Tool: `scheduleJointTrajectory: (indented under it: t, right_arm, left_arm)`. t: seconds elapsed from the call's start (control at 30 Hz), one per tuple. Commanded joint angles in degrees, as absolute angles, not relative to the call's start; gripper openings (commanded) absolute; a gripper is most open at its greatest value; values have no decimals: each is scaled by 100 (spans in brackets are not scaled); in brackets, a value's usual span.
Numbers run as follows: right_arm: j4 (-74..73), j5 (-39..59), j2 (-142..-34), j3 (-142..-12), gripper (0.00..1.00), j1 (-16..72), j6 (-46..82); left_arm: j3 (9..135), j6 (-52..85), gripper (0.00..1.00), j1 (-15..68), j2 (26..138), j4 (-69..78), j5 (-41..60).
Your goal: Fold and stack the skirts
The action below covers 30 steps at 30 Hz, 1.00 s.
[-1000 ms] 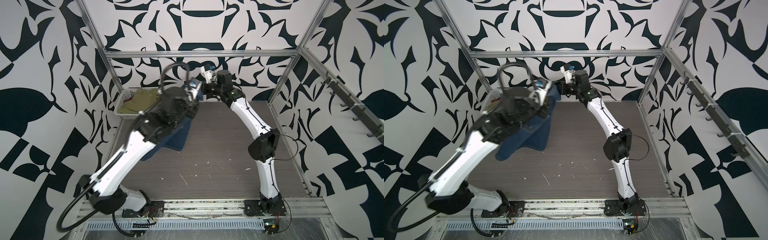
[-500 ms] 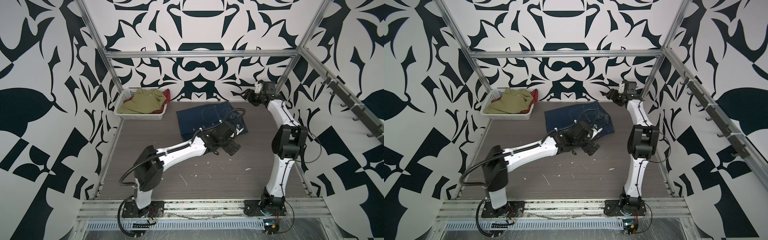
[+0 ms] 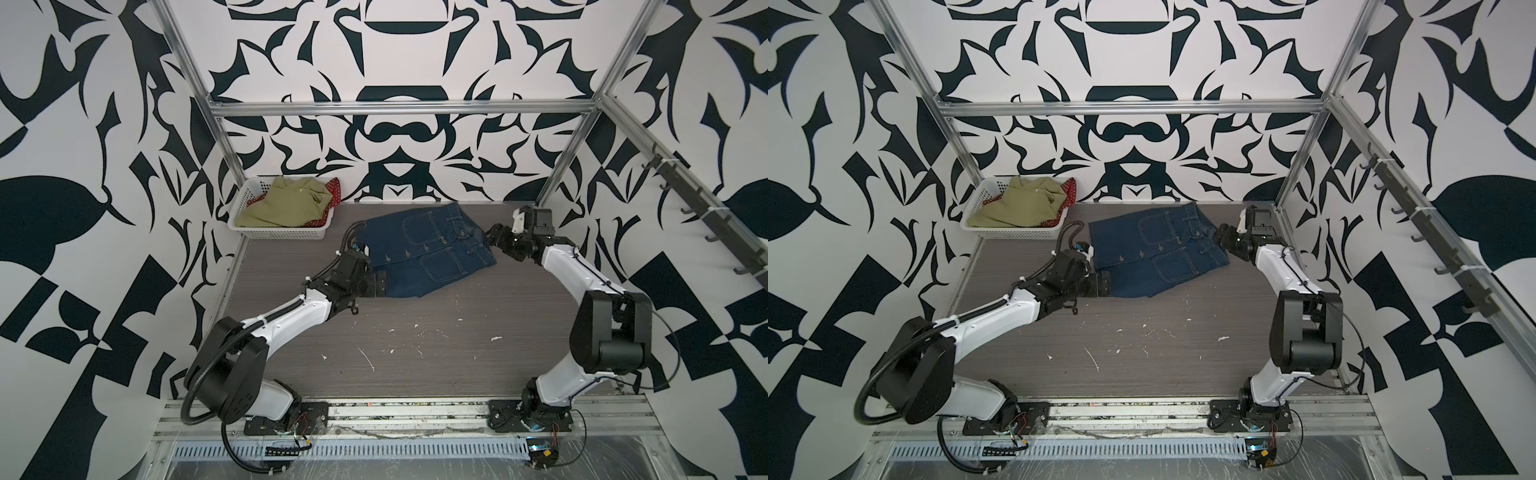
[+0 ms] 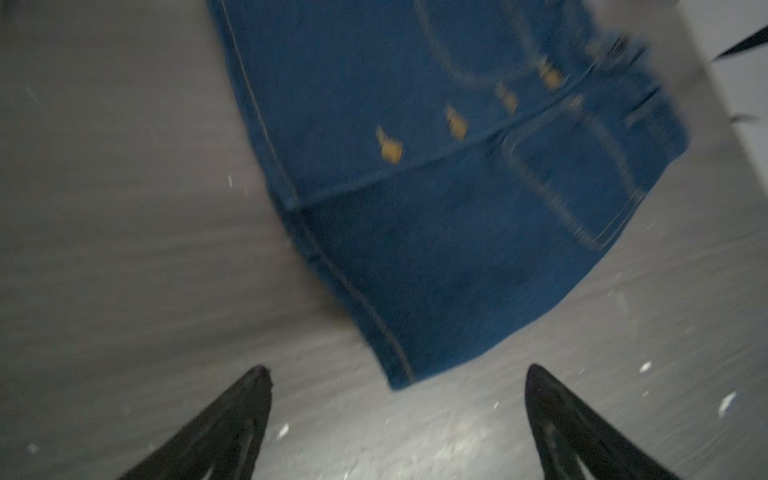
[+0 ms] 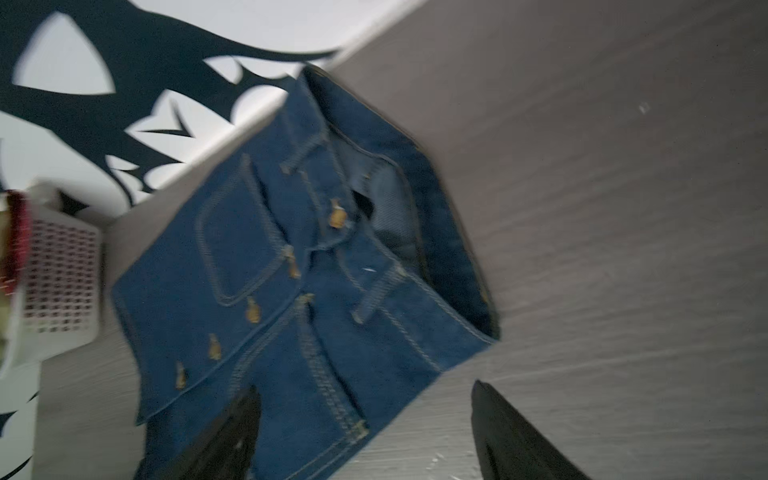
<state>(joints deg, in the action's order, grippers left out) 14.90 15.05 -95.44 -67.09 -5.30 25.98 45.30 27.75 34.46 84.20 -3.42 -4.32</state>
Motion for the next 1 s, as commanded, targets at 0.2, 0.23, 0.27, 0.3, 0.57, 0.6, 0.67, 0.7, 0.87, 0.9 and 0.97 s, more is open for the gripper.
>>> scheduleJointTrajectory:
  t: [0.2,0.23,0.27,0.3,0.57,0.6,0.67,0.7,0.87,0.9,0.97]
  right_arm:
    - [968,1899,-10494,-7092,79,-751,2114]
    - [914,2036,-10626,-7163,78,-756,2110]
    - [936,2151,-10731,-7241,77,-756,2118]
    - [956,2268,-10831,-7298,74,-755,2080]
    - [982,2634,-11161,-7355,35,-634,2004]
    - [1023,2612,-11110,-7339,32,-623,2035]
    - [1064,2726,-10983,-7315,23,-623,2146]
    - [1016,2810,-10895,-7264,18,-613,2247]
    - [617,3118,-10365,-6932,0,-556,2833]
    - [582,3167,-10241,-6844,0,-536,2938]
    - [404,3299,-10004,-6642,0,-500,3133]
  left_arm:
    - [4400,3448,86,3454,9501,1493,413]
    - [4444,3420,79,3454,9597,1563,434]
    - [4484,3390,76,3454,9670,1598,439]
    - [4512,3363,70,3454,9725,1649,416]
    - [4720,2989,0,3420,9483,1251,-54]
    - [4816,2910,0,3381,9367,1025,-172]
    - [5069,2787,0,3231,9183,646,-180]
    - [5225,2703,0,3127,9070,463,-106]
    - [6168,2342,0,2724,8746,-545,14]
    - [6415,2236,0,2680,8738,-776,0]
    - [6844,2025,0,2636,8749,-1170,-52]
